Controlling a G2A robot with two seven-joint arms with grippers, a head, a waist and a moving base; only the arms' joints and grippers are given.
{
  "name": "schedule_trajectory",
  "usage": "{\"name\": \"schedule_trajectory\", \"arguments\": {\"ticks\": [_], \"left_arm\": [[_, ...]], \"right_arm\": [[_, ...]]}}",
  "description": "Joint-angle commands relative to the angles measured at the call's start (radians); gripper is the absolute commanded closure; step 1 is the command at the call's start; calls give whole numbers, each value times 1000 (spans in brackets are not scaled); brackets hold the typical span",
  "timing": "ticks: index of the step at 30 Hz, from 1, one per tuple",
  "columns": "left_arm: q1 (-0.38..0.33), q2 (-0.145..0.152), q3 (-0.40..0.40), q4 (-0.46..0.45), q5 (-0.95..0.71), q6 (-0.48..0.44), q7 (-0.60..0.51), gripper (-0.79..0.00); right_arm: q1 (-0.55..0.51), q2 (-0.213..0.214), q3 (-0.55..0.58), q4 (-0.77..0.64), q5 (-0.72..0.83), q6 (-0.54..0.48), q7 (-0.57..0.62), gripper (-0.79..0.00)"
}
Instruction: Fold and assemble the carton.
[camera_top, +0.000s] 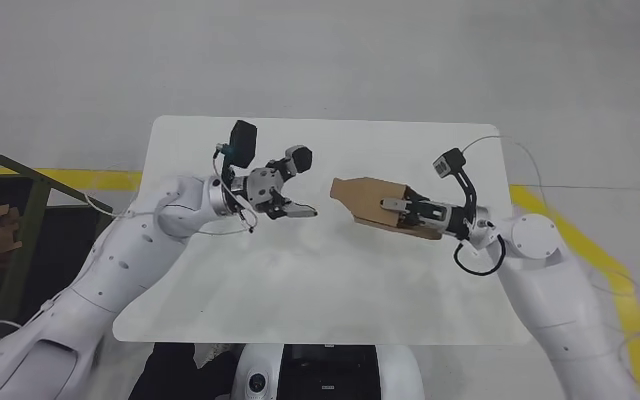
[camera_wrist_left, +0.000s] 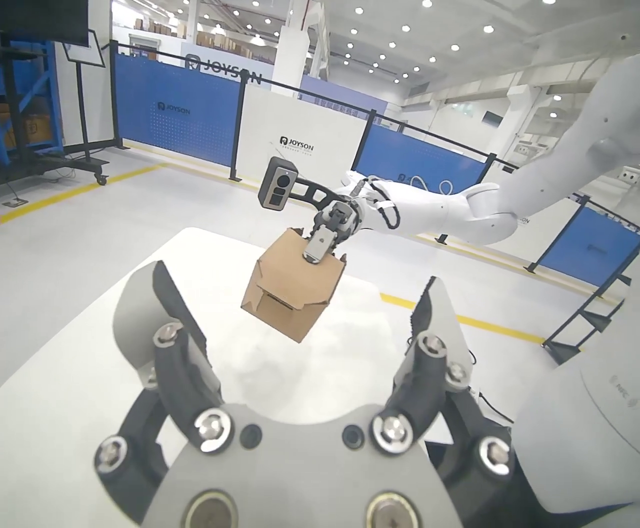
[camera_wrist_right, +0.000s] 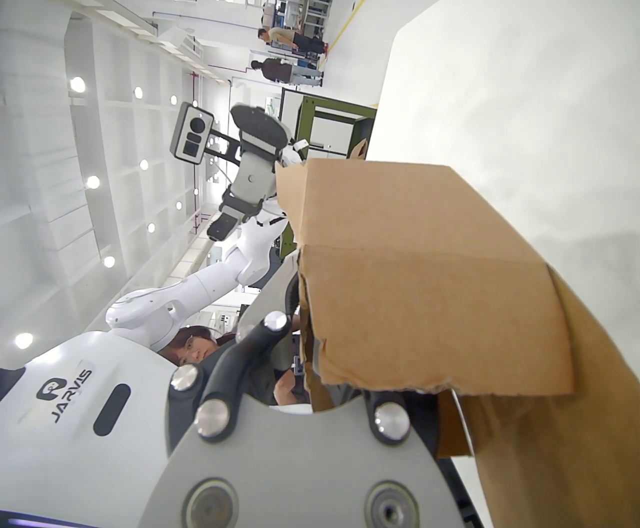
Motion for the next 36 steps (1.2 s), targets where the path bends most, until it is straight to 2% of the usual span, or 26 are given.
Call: {"name": "schedule_trajectory", "arguments": {"ticks": [1,6,12,23,36], "left_arm": [[-14,-7,12,3,-5,34,-39,-785],[-48,-28,53,25,-40,86,-120,-785],[-84,-51,82,77,-81,99,-169,-785],[-108,-80,98,145,-106,85,-202,-785],[-123,-108,119,182,-155,35,-254,-785]], "right_arm": [[-4,0,-3,-10,-4,-1,3,0],[-15,1,-3,-30,4,-5,19,0],[-31,5,8,-56,14,-11,41,0],[-43,9,15,-80,44,-13,78,0],[-40,10,12,-79,94,-19,123,0]]}}
